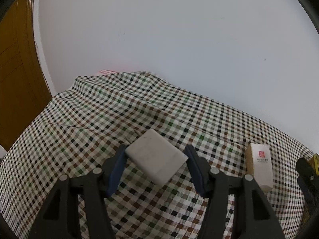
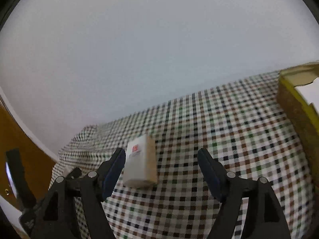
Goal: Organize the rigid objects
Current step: 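Grasp the Oriental Club box with the right gripper while the left holds the charger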
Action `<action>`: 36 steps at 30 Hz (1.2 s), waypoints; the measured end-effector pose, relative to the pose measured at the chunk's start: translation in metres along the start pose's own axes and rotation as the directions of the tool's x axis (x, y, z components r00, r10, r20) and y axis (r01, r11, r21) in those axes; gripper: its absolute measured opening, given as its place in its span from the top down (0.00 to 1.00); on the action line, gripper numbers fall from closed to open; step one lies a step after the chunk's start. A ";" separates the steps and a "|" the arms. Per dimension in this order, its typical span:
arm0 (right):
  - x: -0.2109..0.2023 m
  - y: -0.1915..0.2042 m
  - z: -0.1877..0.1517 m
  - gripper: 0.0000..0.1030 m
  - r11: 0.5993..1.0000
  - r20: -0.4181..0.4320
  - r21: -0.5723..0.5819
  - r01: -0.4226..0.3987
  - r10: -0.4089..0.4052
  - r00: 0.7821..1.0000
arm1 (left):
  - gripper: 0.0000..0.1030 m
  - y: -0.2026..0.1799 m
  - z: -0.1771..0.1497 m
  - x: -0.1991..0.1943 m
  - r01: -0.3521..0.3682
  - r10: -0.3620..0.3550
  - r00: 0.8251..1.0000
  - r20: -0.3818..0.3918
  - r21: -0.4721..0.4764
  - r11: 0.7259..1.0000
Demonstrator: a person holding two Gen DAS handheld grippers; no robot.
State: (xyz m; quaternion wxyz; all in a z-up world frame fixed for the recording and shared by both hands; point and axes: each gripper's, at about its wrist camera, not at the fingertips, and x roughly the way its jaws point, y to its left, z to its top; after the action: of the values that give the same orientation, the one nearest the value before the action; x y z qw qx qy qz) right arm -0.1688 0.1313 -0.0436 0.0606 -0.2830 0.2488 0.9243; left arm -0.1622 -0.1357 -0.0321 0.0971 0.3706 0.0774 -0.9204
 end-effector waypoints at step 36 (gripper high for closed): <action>-0.078 0.005 -0.021 0.57 0.939 0.298 -0.275 0.206 -0.121 0.947 | 0.43 -0.059 -0.029 -0.045 0.074 -0.096 0.985 0.142 0.151 0.986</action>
State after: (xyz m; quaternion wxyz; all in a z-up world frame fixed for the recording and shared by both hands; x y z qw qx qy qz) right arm -0.0951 0.1189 -0.0136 0.1279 -0.1771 0.0688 0.9734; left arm -0.1244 -0.0668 -0.0173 0.0360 0.3033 0.0186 -0.9520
